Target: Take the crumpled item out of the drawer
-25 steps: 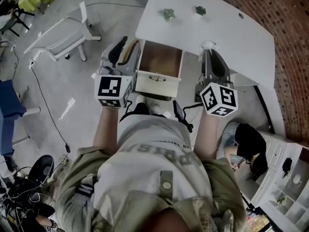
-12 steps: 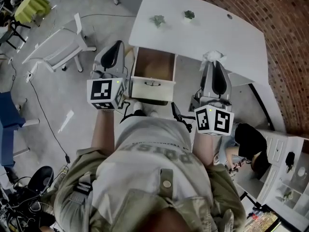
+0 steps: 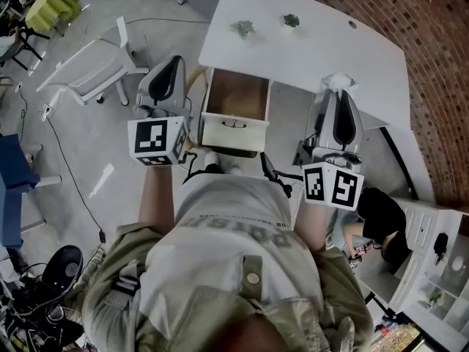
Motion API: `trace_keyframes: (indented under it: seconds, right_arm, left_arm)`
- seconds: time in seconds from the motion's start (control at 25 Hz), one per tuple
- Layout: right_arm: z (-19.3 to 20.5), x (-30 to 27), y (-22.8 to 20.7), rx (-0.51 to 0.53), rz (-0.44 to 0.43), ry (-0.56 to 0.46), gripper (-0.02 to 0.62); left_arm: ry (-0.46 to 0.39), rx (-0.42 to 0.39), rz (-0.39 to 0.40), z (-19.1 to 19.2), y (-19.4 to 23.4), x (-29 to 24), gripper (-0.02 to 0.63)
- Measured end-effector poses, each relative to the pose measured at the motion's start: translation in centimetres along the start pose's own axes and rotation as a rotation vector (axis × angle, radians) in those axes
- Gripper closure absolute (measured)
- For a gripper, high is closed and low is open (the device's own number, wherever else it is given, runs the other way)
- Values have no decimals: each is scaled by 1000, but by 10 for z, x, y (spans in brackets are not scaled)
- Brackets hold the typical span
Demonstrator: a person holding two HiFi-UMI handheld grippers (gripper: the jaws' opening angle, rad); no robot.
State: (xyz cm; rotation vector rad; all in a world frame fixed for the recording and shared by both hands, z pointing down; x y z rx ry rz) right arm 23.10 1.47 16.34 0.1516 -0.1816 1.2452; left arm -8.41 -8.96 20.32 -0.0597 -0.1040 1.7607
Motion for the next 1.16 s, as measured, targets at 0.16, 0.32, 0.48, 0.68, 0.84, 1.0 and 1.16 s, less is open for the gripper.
trace_keyframes:
  seconds: [0.16,0.32,0.48,0.68,0.84,1.0,1.16]
  right_arm:
    - [5,-1,1,14,-3,14,538]
    - [11,-3,2,20,4,46,546]
    - [11,-9,3,52,-10,50,548]
    - [12,-11,0,67,-23,60,546]
    - [14,-12,-1,73,-30,67,546]
    - [15,-14,1,87,-42,73,546]
    - [16,-18,3,106,-51,72,546]
  left_arm:
    - [-3,-4,0,-2,1,2,598]
    - [-13,-23,3,-8,3,4,598]
    - [-9,-32,-3,-9,7,2,598]
    - [7,-40,-7,-5,11,2,598]
    - [13,-45,-3,-3,11,1,598]
    - [17,-44,-2,-2,12,1,598]
    - [18,-49,-2,-2,13,-1,598]
Point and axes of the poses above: the fingertips, and each gripper's own axes: x backward along the fingers, y to its left, z out of its underside, the point moved 8 cm from there along x, backward along the fingers, and after that the axes turned 15 degrees about -z, right-handed, at the moved point
